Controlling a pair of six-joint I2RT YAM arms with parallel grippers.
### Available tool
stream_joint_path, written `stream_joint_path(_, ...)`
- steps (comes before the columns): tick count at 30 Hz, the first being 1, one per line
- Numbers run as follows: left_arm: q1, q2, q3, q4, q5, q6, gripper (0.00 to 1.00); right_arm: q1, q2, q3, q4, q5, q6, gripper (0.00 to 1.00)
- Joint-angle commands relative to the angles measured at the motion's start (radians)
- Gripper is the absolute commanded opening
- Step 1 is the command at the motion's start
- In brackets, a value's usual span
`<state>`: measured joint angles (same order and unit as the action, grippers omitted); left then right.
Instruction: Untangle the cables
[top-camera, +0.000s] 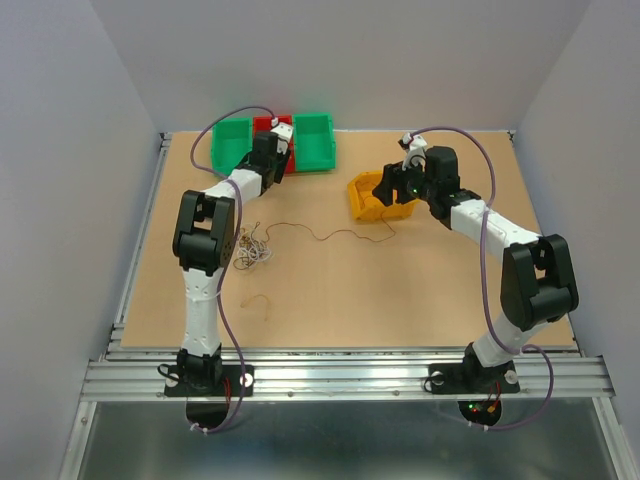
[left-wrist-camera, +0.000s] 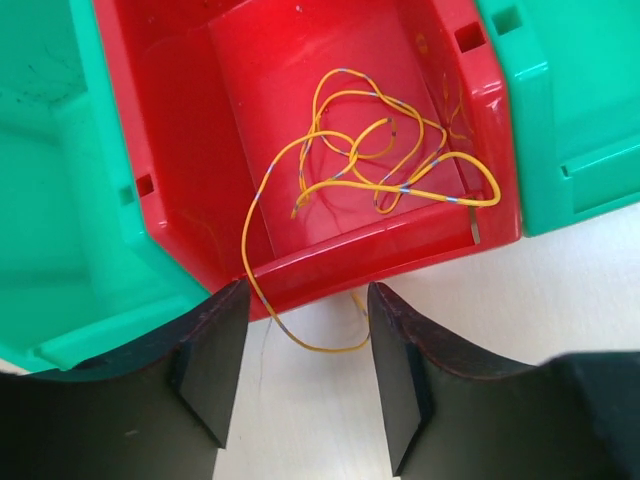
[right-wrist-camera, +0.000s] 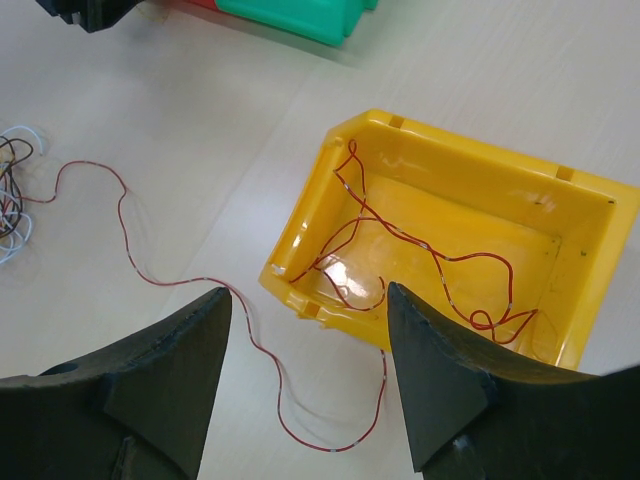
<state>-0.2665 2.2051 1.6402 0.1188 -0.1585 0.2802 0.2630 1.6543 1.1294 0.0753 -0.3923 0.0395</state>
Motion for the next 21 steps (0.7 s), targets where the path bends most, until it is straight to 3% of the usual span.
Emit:
stream_joint_path(1,0.006,-0.001,0.043,-0.034,-0.024,0.007,0.6,0.001,-0.031,-0.01,0.041,0.001,-0.015,0.69)
stream_joint_path(8,0.007,-0.031,-0.002,-0.01,-0.036,0.005,0.59,0.001,-0.036,-0.014,0.041,0.001,-0.018,0.69)
stream_joint_path(14,0.012,0.004,0.029,-0.03,-0.038,0.014,0.43,0.001,-0.041,-0.019,0.043,0.004,-0.018,0.69)
stream_joint_path(19,0.015,0.018,0.05,-0.039,-0.038,0.019,0.22,0.001,-0.039,-0.02,0.043,0.003,-0.018,0.69)
stream_joint_path(21,0.013,0.019,0.073,-0.05,-0.03,0.017,0.03,-0.001,-0.039,-0.019,0.043,0.0,-0.018,0.69)
